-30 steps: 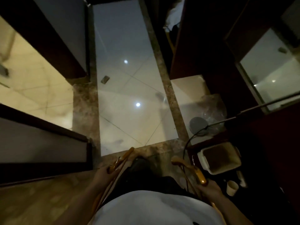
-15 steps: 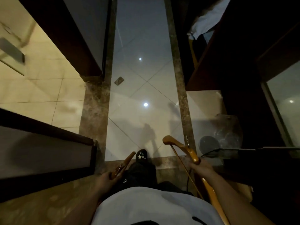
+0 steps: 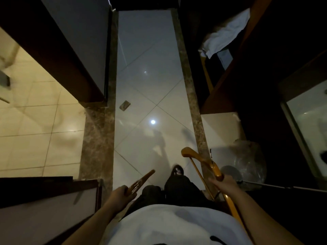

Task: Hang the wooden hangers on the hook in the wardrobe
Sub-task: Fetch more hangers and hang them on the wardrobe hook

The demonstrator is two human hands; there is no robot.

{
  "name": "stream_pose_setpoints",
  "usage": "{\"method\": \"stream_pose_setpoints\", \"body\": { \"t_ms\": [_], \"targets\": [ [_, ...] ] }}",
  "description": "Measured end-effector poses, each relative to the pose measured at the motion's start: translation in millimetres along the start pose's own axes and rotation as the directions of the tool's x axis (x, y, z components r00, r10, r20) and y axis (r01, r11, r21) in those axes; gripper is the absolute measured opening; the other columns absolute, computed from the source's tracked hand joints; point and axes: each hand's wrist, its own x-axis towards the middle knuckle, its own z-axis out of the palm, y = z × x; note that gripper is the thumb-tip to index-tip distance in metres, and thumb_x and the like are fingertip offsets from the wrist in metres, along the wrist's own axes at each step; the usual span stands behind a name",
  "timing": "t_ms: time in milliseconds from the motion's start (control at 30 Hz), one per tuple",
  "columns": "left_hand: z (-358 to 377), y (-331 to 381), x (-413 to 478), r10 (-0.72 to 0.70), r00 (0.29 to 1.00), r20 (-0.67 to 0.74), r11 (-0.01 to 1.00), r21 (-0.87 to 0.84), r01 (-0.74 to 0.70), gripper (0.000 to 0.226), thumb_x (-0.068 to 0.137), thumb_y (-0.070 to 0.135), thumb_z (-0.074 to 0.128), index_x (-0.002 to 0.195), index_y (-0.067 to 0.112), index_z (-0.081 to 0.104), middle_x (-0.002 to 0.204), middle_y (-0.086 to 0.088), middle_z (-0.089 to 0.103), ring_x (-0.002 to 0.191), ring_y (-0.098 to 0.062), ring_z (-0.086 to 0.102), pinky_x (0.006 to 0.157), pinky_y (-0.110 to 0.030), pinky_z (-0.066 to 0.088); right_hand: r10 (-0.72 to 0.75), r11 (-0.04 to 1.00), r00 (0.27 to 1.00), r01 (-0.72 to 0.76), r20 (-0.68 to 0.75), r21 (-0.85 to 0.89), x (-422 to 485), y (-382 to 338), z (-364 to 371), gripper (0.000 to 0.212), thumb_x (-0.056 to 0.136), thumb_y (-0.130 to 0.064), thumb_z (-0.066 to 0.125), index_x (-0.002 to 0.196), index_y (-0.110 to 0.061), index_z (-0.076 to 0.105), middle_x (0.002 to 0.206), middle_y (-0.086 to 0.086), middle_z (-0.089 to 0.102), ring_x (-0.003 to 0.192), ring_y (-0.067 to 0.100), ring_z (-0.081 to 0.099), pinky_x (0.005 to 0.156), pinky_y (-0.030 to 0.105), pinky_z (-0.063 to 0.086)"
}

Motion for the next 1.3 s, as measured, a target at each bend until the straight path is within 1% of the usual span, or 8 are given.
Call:
{"method": "stream_pose_setpoints", "body": {
  "t_ms": [233,367,467,633,800,933,1167,1300],
  "targets": [
    [-62.4,87.3,67.8,0.077,0.991,-0.113,0.997,0.028,-0.075,0.016,0.087,0.033,0.060,0.088,0.018,0.053,0.072,0.004,0.054,0.065,-0.009,0.050,0.054,-0.017,0.037,0.124,0.989,0.991,-0.127,0.052,0.071,50.0,-18.7,-30.8,0.019,0.085,-0.021,0.065,0.099,-0.009,0.058,0.088,0.007,0.060,0.080,0.021,0.057,0.066,0.028,0.047],
    [-96.4,145.9,97.6,0.091,0.983,-0.157,0.996,-0.007,-0.093,0.018,0.087,0.030,0.061,0.090,0.015,0.053,0.069,0.003,0.050,0.062,-0.010,0.048,0.054,-0.019,0.037,0.175,0.983,0.984,-0.177,0.034,0.048,89.7,-49.6,-62.6,0.021,0.090,-0.011,0.058,0.070,-0.009,0.053,0.066,0.006,0.051,0.060,0.015,0.048,0.052,0.022,0.036],
    [-118.0,183.7,117.1,0.080,0.975,-0.207,0.991,-0.086,-0.100,0.017,0.088,0.029,0.060,0.092,0.015,0.053,0.073,0.000,0.054,0.064,-0.012,0.050,0.057,-0.022,0.040,0.147,0.986,0.987,-0.151,0.059,0.065,107.8,-85.7,-90.7,0.015,0.088,-0.021,0.060,0.084,-0.007,0.058,0.075,0.010,0.060,0.068,0.020,0.058,0.055,0.026,0.043],
    [-147.2,216.4,142.8,0.046,0.969,-0.244,0.980,-0.175,-0.090,0.016,0.089,0.029,0.058,0.094,0.014,0.054,0.078,-0.007,0.059,0.069,-0.019,0.055,0.060,-0.026,0.043,0.046,0.999,0.997,-0.045,0.063,-0.015,147.8,-155.6,-133.8,0.039,0.082,-0.038,0.064,0.104,-0.007,0.056,0.092,0.013,0.063,0.084,0.023,0.060,0.073,0.032,0.050],
    [-171.5,222.2,170.7,-0.061,0.968,-0.242,0.976,-0.216,0.008,0.023,0.087,0.030,0.061,0.097,0.010,0.058,0.085,-0.014,0.063,0.081,-0.027,0.061,0.074,-0.037,0.050,-0.077,0.997,0.996,0.077,0.037,0.001,180.6,-250.4,-169.9,0.031,0.082,-0.033,0.065,0.103,-0.014,0.054,0.097,0.010,0.064,0.093,0.025,0.062,0.082,0.037,0.053],
    [-190.7,227.1,197.0,-0.116,0.968,-0.223,0.967,-0.246,0.059,0.024,0.087,0.029,0.061,0.097,0.008,0.060,0.088,-0.016,0.065,0.083,-0.030,0.062,0.077,-0.040,0.052,-0.173,0.983,0.984,0.171,0.033,0.059,207.6,-320.4,-189.8,0.029,0.083,-0.031,0.065,0.105,-0.013,0.057,0.086,0.003,0.061,0.081,0.017,0.059,0.067,0.028,0.048],
    [-250.2,266.6,263.2,-0.145,0.976,-0.164,0.966,-0.237,0.104,0.023,0.088,0.030,0.059,0.095,0.008,0.059,0.086,-0.014,0.064,0.082,-0.028,0.062,0.077,-0.039,0.052,-0.184,0.981,0.983,0.183,0.021,0.057,261.5,-410.0,-215.0,0.053,0.080,-0.029,0.068,0.126,-0.007,0.052,0.119,0.013,0.060,0.106,0.027,0.058,0.094,0.043,0.050],
    [-302.5,318.3,303.2,-0.084,0.986,-0.145,0.978,-0.204,0.053,0.022,0.088,0.031,0.059,0.094,0.010,0.056,0.089,-0.013,0.063,0.084,-0.027,0.062,0.077,-0.038,0.051,-0.123,0.983,0.992,0.117,0.031,0.139,285.5,-438.6,-223.8,0.053,0.085,-0.022,0.064,0.130,0.000,0.045,0.110,0.012,0.060,0.089,0.019,0.054,0.077,0.031,0.049]
  ]
}}
